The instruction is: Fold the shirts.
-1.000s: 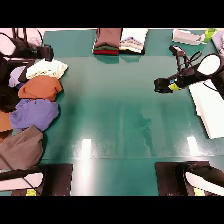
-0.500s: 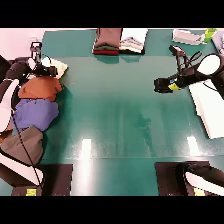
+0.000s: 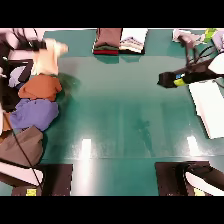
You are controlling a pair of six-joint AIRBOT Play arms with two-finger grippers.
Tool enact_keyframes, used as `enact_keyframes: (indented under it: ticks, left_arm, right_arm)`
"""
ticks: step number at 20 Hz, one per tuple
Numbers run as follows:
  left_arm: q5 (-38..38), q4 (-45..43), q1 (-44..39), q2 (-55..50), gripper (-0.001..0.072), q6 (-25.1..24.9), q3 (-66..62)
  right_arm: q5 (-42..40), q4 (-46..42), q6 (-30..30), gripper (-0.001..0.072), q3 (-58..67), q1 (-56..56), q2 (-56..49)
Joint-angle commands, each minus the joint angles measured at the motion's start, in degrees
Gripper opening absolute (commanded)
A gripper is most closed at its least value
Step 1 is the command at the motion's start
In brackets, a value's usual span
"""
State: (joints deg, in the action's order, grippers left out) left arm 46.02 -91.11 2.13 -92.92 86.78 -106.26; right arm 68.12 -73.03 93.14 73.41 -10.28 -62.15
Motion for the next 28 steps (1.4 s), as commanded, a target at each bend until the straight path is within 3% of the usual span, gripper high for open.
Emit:
enact_keyframes:
  ticks: [1,5,10,14,18,19,20,26,28]
  left_arm:
    - [5.40,-0.02,-3.91,12.22,0.0022,-5.20,-5.95]
    - [17.11,0.00,-13.18,25.35,0.0022,-6.93,-6.14]
    - [30.42,0.61,-28.09,27.41,0.0023,-6.80,-2.97]
    - [29.57,6.32,-37.44,27.41,0.0024,-6.73,12.41]
    - [20.57,11.17,-41.38,27.41,0.0038,-6.73,29.55]
    - [17.64,11.91,-41.22,27.41,0.0342,-6.60,32.28]
    - [16.15,11.61,-40.68,27.41,0.0596,-5.97,33.38]
    - [19.82,10.56,-22.40,26.38,0.0601,-4.52,31.19]
    - [21.46,10.60,-19.76,22.49,0.0601,-4.55,31.65]
  right_arm:
    - [-1.14,-0.17,0.00,0.0016,6.62,0.09,4.37]
    - [-1.07,-0.17,0.00,0.0016,16.74,1.92,6.62]
    - [-1.03,-0.09,0.00,0.0016,22.40,5.33,9.20]
    - [-0.68,0.02,0.00,0.0016,22.67,5.70,10.49]
    - [0.85,0.04,0.04,0.0016,22.67,5.70,9.44]
    - [1.40,0.07,0.04,0.0016,22.67,5.70,8.87]
    - [2.01,0.09,0.09,0.0016,22.67,5.70,8.31]
    - [6.51,0.13,0.52,0.0016,22.67,5.70,4.66]
    - [7.15,0.09,0.50,0.0016,22.64,5.70,3.58]
